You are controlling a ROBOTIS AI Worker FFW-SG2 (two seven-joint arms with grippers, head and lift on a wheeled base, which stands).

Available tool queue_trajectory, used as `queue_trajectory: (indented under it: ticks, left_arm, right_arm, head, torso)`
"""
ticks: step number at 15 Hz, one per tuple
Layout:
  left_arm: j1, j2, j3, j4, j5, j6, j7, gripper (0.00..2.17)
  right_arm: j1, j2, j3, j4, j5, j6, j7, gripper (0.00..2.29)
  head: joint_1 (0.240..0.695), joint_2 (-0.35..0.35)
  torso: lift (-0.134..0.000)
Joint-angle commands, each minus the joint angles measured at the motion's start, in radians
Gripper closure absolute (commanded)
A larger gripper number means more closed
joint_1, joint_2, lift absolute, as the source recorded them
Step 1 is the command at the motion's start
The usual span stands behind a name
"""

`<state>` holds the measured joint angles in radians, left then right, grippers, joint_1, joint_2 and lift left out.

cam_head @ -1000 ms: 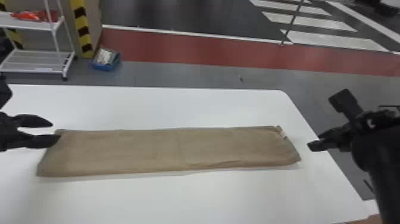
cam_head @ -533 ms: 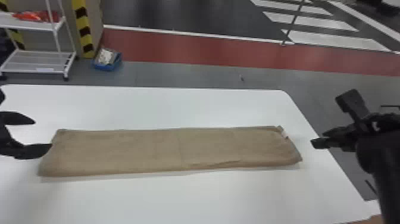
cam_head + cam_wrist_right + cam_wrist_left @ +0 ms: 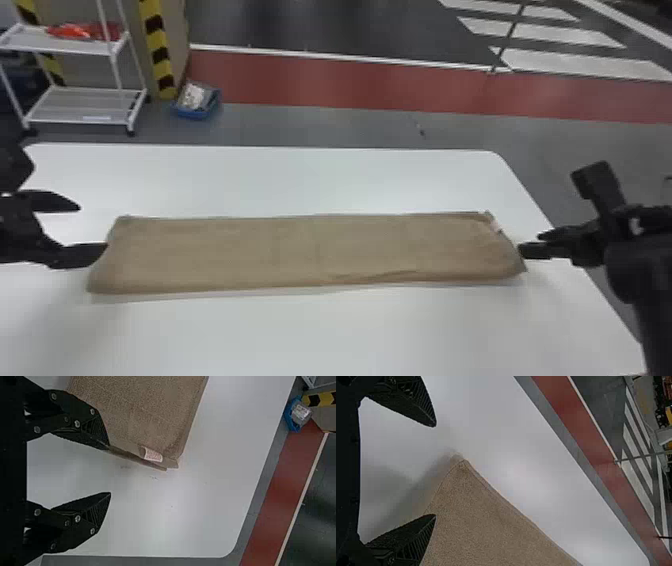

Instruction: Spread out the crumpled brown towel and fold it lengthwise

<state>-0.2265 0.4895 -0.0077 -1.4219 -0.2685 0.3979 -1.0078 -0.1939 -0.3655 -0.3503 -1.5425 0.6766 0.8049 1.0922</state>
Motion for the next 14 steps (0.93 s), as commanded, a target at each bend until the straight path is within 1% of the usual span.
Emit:
queue_trajectory:
  ticks: [1,3,5,7,9,14]
  left_arm:
    - [0.004,0.000,0.000,0.000,0.000,-0.003,0.000,0.08]
    - [0.006,0.000,0.000,0.000,0.000,-0.003,0.000,0.08]
    - [0.006,0.000,0.000,0.000,0.002,-0.003,0.000,0.08]
    - [0.007,0.000,0.002,0.000,0.002,-0.003,0.000,0.08]
    - [0.010,0.000,0.002,0.001,0.002,-0.003,0.000,0.08]
    - [0.018,0.000,0.009,0.000,0.003,-0.003,0.000,0.09]
  right_arm:
    - [0.016,0.008,-0.001,-0.001,-0.012,-0.002,0.000,0.58]
    - [0.025,0.016,-0.004,-0.001,-0.026,-0.005,0.000,0.58]
    - [0.030,0.016,-0.021,-0.028,-0.075,0.007,0.001,0.58]
    - [0.034,0.014,-0.024,-0.044,-0.083,0.014,0.011,0.58]
    - [0.034,0.014,-0.029,-0.054,-0.114,0.044,0.012,0.58]
    - [0.050,0.016,-0.007,-0.057,-0.095,0.029,0.018,0.59]
  head:
    - [0.695,-0.179]
    - [0.695,-0.177]
    - [0.695,-0.169]
    - [0.695,-0.164]
    - [0.695,-0.161]
    - [0.695,-0.151]
  torso:
    - [-0.124]
    - [-0.124]
    - [-0.124]
    - [-0.124]
    - [-0.124]
    - [-0.124]
